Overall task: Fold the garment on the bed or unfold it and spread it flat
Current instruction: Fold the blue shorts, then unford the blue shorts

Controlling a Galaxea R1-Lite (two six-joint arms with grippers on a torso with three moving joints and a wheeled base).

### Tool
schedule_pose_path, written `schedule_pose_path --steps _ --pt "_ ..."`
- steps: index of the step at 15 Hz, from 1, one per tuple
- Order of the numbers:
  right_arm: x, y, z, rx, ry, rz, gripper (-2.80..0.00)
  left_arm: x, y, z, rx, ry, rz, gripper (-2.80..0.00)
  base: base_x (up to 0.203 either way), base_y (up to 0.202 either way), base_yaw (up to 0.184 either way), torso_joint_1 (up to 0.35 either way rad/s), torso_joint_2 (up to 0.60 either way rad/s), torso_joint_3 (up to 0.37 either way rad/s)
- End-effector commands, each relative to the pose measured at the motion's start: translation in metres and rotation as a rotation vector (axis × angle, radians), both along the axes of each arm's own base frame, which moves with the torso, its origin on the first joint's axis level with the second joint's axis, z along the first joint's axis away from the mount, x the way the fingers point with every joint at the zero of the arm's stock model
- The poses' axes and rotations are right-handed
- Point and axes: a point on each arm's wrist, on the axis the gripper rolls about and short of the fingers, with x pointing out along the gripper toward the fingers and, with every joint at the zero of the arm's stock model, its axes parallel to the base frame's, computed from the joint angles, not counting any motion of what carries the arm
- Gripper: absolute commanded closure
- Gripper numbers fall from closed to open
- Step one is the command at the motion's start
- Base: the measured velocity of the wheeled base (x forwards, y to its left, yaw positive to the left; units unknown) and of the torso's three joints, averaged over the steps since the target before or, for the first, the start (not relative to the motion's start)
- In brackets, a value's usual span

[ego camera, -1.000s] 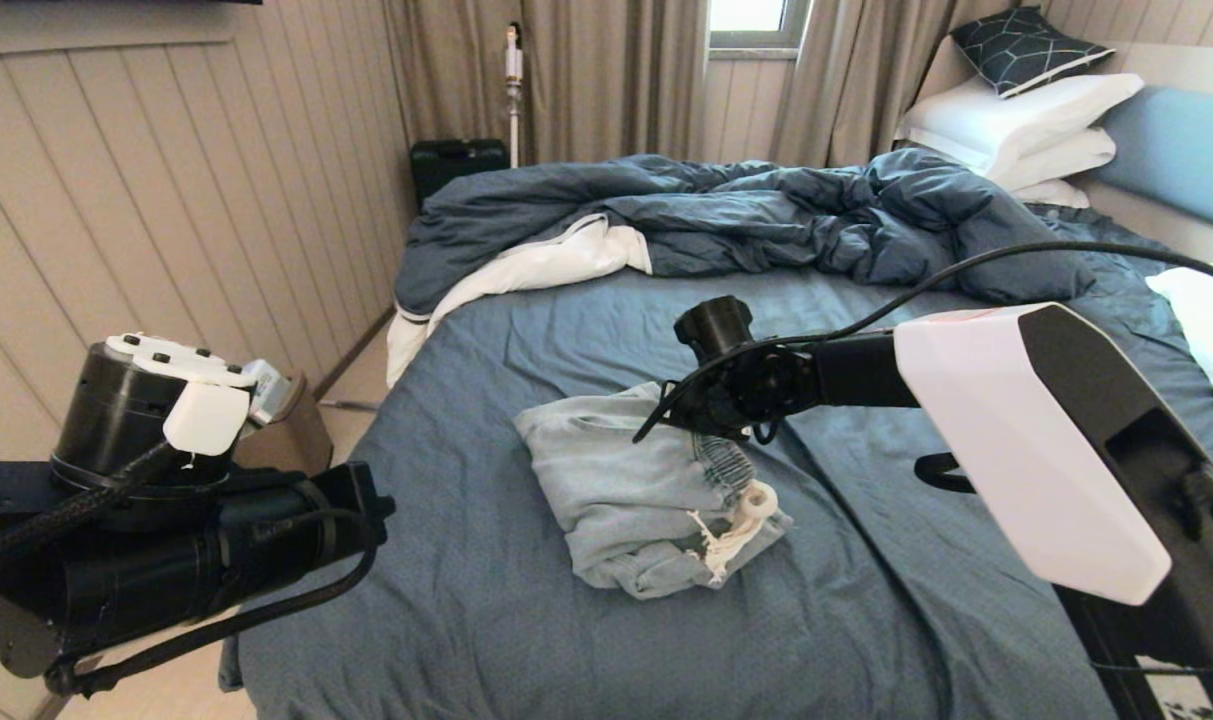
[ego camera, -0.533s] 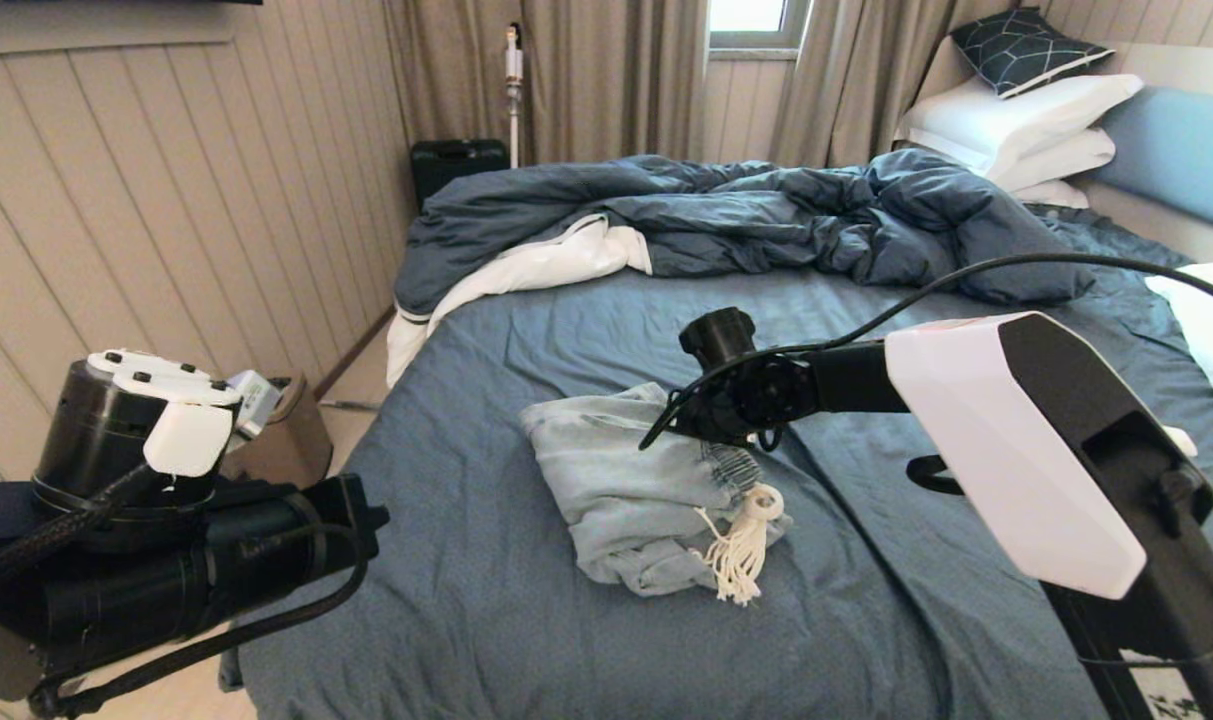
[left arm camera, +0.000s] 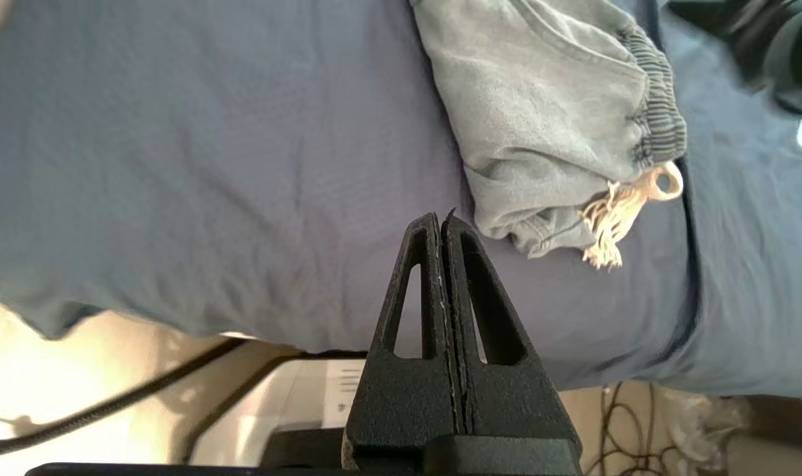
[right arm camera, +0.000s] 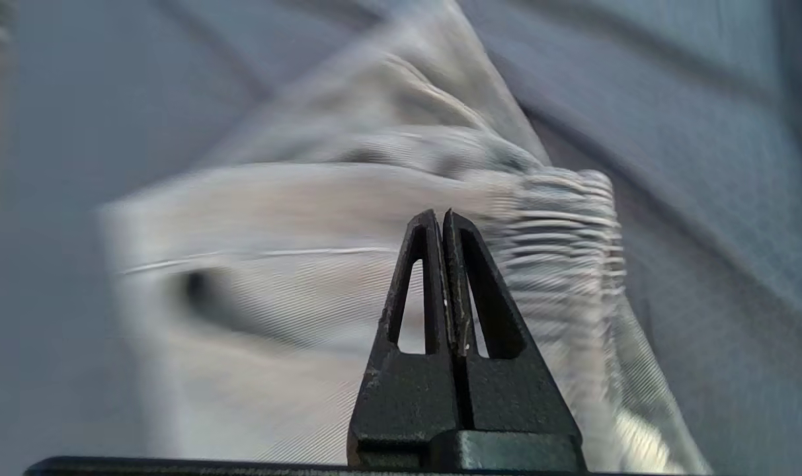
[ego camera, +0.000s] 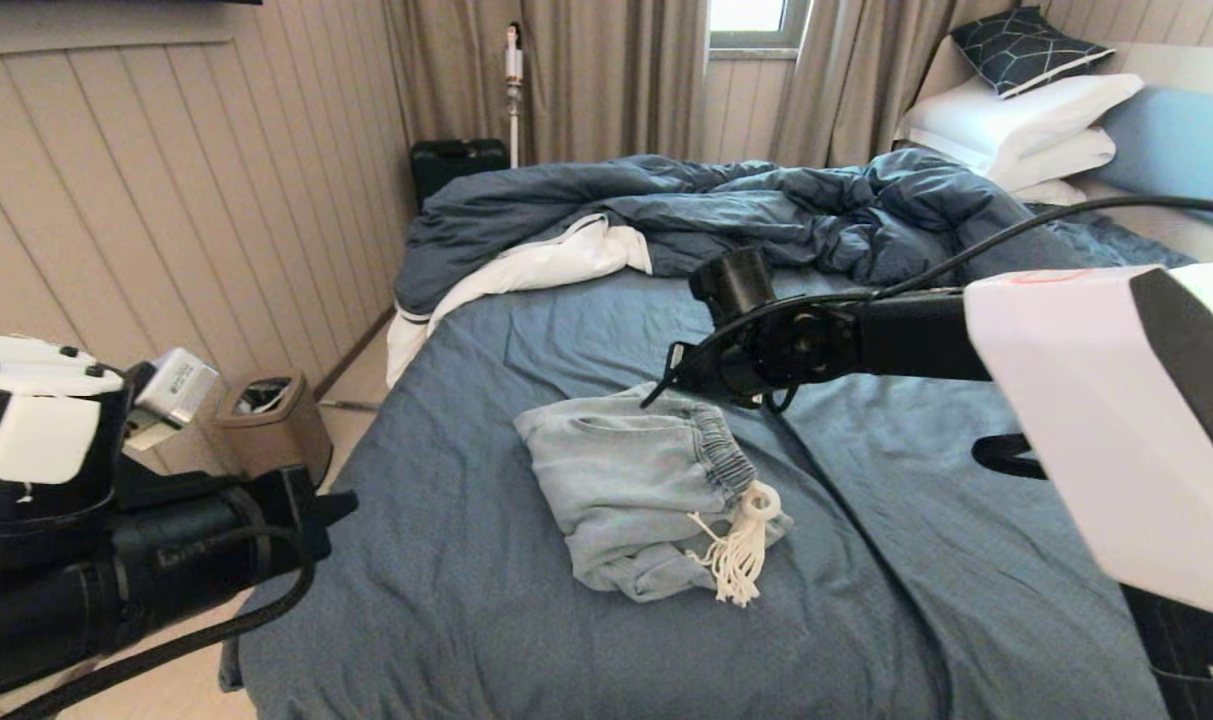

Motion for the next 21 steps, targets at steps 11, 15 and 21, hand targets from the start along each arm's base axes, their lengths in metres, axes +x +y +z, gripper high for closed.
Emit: schedule_pose_path --steps 11,15,21 --pt "-0.262 -0.122 0.101 -0.136 -0.206 -0.073 0.0 -0.158 0.112 0.022 0.275 -0.253 0.34 0.0 0.0 0.0 0.0 0.0 0.0 0.0" --pt "-0.35 -0.171 0.067 -0.223 -0.283 -0.211 0.0 -0.208 0.119 -0.005 0.348 -0.195 0.556 0.0 0.0 0.0 0.0 0.0 0.0 0.0" --pt "-0.426 -0.208 -0.031 -0.413 -0.254 -0.639 0.0 -0.205 0.11 -0.067 0.439 -0.189 0.633 0.0 0.0 0.0 0.0 0.0 0.0 0.0"
